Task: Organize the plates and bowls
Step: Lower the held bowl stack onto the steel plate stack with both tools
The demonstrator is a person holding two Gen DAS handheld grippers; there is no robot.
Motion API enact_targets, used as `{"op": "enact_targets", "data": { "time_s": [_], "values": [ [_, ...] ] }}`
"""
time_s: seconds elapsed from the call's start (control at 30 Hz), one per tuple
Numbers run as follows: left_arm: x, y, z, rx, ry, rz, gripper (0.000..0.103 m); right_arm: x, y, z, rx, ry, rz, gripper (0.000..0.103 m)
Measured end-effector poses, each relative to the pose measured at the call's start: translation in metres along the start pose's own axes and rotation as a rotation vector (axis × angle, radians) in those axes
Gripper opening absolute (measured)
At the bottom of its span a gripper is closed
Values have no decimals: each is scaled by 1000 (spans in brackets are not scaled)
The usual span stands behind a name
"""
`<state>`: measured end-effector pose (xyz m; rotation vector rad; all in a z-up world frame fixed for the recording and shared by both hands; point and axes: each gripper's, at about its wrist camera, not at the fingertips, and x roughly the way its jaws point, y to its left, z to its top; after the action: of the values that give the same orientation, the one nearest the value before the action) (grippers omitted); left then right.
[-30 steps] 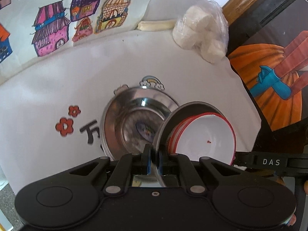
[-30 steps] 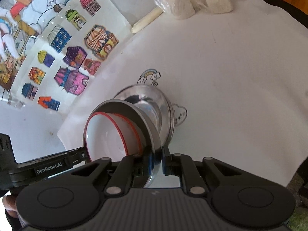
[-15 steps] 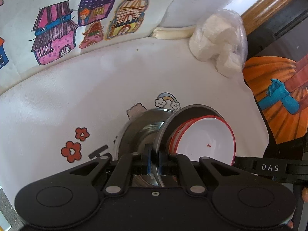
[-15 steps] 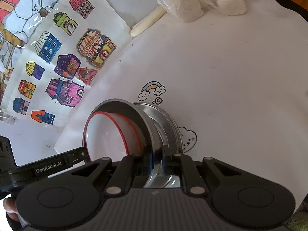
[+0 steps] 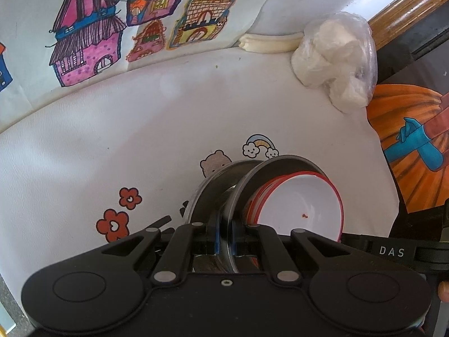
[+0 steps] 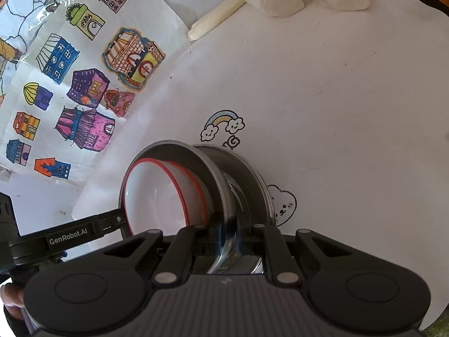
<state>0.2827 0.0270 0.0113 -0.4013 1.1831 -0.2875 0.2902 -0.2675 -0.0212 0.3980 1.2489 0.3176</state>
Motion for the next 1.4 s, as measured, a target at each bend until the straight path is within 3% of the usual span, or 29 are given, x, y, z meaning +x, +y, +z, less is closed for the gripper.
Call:
{"op": "enact_targets", "data": {
  "time_s": [1.0,1.4],
  "values": [
    [13,5,9,-33,43,6,6,10,-6,14,40,30,8,13],
    [17,4,13,-31,68,10,7,11,-3,17,24,23,-27,14]
  ]
}}
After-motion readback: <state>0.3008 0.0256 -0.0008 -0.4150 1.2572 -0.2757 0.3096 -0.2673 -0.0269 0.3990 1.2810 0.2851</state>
